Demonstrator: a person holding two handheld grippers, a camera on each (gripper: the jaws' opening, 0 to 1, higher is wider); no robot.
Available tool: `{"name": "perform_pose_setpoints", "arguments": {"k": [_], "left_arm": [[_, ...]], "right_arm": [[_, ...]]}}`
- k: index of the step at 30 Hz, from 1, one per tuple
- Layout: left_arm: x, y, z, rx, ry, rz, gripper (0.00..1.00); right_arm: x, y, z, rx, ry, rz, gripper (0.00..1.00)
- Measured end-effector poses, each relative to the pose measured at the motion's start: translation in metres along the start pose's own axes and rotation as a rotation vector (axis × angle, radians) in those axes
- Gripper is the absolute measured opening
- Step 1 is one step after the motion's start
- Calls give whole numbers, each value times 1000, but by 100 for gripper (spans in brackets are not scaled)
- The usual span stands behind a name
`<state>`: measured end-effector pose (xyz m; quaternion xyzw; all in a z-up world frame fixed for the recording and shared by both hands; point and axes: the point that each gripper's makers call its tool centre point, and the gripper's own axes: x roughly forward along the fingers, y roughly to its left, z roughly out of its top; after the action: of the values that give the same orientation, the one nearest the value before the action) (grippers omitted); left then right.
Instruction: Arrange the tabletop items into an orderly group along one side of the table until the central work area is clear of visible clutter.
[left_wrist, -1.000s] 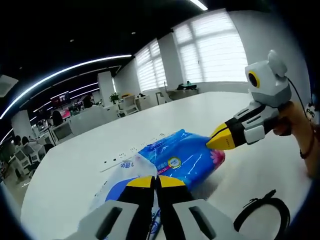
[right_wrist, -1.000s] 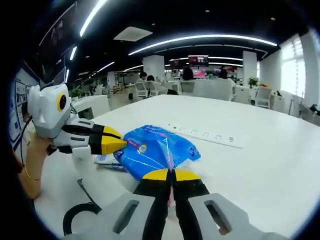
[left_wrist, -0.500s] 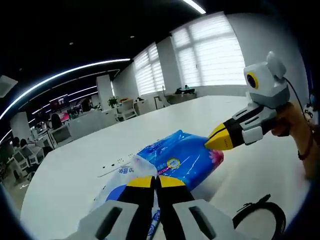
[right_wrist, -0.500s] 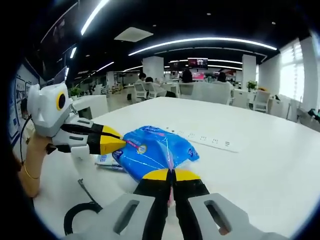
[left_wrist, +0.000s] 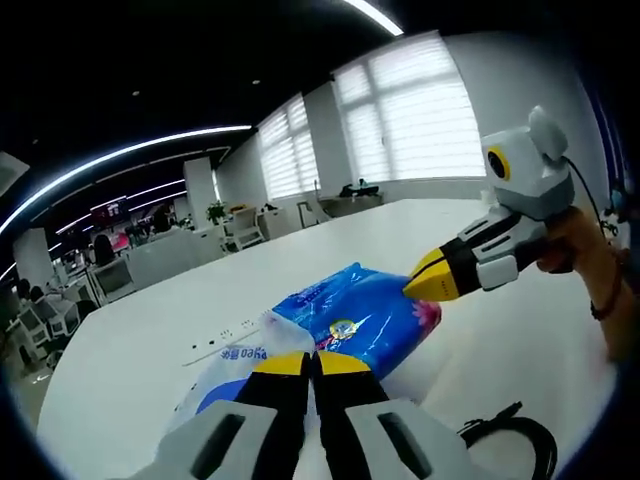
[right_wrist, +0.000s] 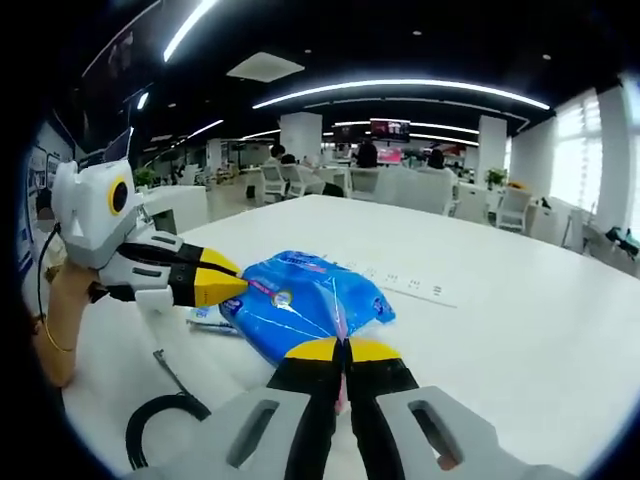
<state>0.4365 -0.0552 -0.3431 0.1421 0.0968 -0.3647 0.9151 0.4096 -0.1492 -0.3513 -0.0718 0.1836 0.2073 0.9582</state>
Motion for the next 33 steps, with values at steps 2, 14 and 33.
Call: {"name": "perform_pose_setpoints", "arguments": {"k": [2, 14, 33], "left_arm": [[0, -2, 2, -2, -8, -5, 0], [2, -25, 12, 18, -38, -44, 0], [12, -61, 12, 48, -42, -91, 0]], "right_arm": [[-3, -2, 1, -5, 0, -6, 0], [-21, -14, -3, -21, 11, -50, 0], [-44, -34, -16, -28, 34, -106, 0]]}}
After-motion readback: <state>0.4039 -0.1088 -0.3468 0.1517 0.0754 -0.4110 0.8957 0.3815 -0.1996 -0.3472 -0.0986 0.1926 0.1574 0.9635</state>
